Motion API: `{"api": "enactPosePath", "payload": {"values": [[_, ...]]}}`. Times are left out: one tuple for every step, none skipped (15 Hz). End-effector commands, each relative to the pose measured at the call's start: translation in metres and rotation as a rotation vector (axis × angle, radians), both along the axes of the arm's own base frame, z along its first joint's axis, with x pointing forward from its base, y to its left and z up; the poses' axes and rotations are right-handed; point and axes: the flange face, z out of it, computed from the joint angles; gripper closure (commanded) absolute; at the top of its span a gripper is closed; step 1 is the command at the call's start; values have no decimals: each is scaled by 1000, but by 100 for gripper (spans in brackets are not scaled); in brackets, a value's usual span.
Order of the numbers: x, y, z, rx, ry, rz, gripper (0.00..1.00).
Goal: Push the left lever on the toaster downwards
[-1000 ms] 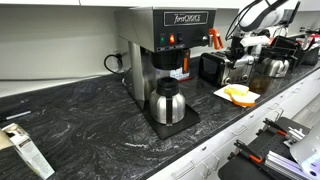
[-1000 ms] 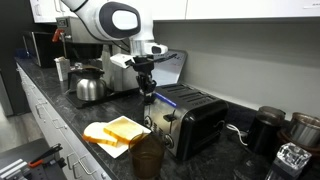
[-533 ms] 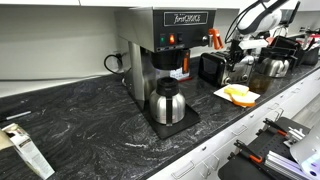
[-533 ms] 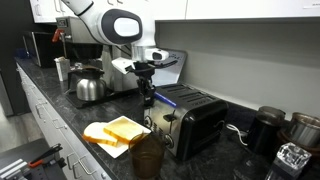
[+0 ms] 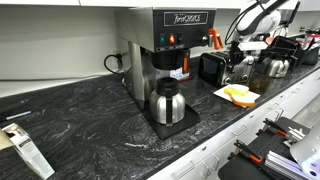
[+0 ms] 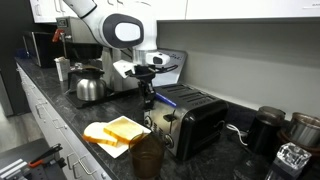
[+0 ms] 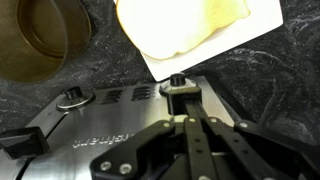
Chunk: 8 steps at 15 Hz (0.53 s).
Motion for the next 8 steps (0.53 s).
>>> {"api": "enactPosePath", "payload": {"values": [[12,-2,-35,12,-2,-22,100],[13,-2,-42,12,2,-22,100],[14,-2,-50,11,6,-23,100],[15,-2,-55,9,8,-24,100],[16,-2,-55,9,6,-26,100],[15,-2,-56,11,5,-29,100],[15,-2,-56,14,5,-32,100],[15,-2,-58,15,4,-34,100]]}}
